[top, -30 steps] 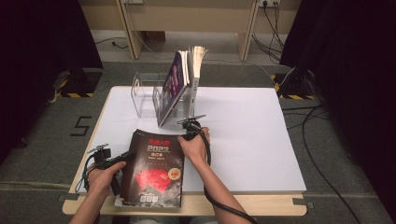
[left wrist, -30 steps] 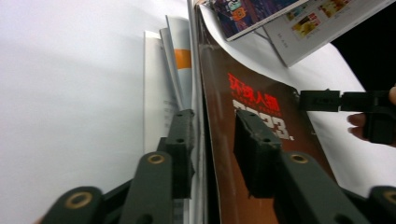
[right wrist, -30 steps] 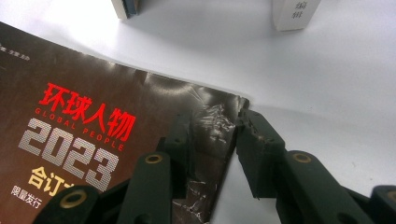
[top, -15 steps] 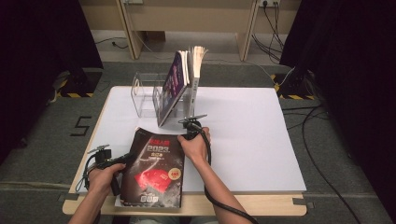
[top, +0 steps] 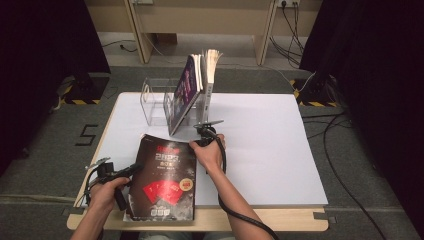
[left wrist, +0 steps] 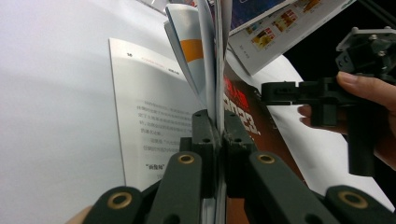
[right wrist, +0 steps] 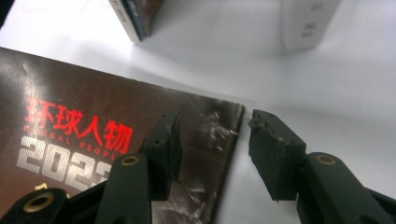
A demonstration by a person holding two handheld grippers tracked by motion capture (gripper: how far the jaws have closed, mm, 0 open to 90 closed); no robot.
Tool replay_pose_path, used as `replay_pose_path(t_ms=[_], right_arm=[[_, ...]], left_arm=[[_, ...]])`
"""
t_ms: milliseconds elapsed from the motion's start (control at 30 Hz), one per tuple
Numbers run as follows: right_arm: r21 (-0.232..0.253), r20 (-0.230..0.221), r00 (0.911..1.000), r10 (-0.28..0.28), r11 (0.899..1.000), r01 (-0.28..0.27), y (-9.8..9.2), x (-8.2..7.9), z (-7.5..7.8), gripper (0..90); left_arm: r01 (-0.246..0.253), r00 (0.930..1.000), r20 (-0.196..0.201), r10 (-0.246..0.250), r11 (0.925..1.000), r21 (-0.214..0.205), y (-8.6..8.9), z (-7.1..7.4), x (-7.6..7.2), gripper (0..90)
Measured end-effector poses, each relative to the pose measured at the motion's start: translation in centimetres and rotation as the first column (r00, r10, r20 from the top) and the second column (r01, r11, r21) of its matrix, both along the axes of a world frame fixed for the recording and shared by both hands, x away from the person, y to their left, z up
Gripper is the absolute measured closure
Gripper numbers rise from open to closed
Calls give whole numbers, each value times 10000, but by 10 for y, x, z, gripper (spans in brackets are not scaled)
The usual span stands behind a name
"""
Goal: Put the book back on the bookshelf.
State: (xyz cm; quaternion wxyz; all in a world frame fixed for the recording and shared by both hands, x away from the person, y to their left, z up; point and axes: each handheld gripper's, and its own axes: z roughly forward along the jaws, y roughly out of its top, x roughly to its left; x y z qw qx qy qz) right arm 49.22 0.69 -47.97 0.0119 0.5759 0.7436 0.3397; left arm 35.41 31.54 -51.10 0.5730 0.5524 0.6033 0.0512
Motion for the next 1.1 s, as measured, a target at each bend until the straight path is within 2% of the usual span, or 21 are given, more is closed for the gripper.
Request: replay_pose_path(t_ms=[167, 267, 300, 367, 567, 767, 967, 1100], right_arm=[[-62, 201, 9998, 53, 10000, -52, 4, 2, -1, 525], [113, 204, 9998, -67, 9999, 64, 4, 5, -2, 521], [47, 387, 9992, -107, 9999, 105, 4, 6, -2, 523], [86, 339, 9994, -117, 9999, 114, 3, 8, -2, 521], [55, 516, 9986, 112, 9999, -115, 6, 11, -3, 520], [18, 612, 9975, 347, 9994, -348, 7, 11, -5, 546], [611, 315, 9990, 309, 9976, -328, -1, 13, -6, 580], [816, -153, 9991, 390, 9960, -376, -4, 11, -5, 594]], left_arm=[[-16, 9999, -131, 18, 9998, 188, 0, 0, 1, 860], [-67, 9997, -235, 73, 9996, 282, 1, -1, 1, 860], [-84, 9996, -272, 93, 9994, 324, 1, -1, 1, 860], [-75, 9995, -288, 85, 9994, 335, 1, -1, 1, 860], [-14, 9998, -218, 21, 9994, 333, 1, 0, 1, 860], [-79, 9995, -318, 91, 9993, 373, 1, -1, 1, 860], [-331, 9982, -494, 351, 9986, 408, -1, -3, 1, 860], [-414, 9976, -542, 436, 9982, 424, -1, -3, 0, 861]])
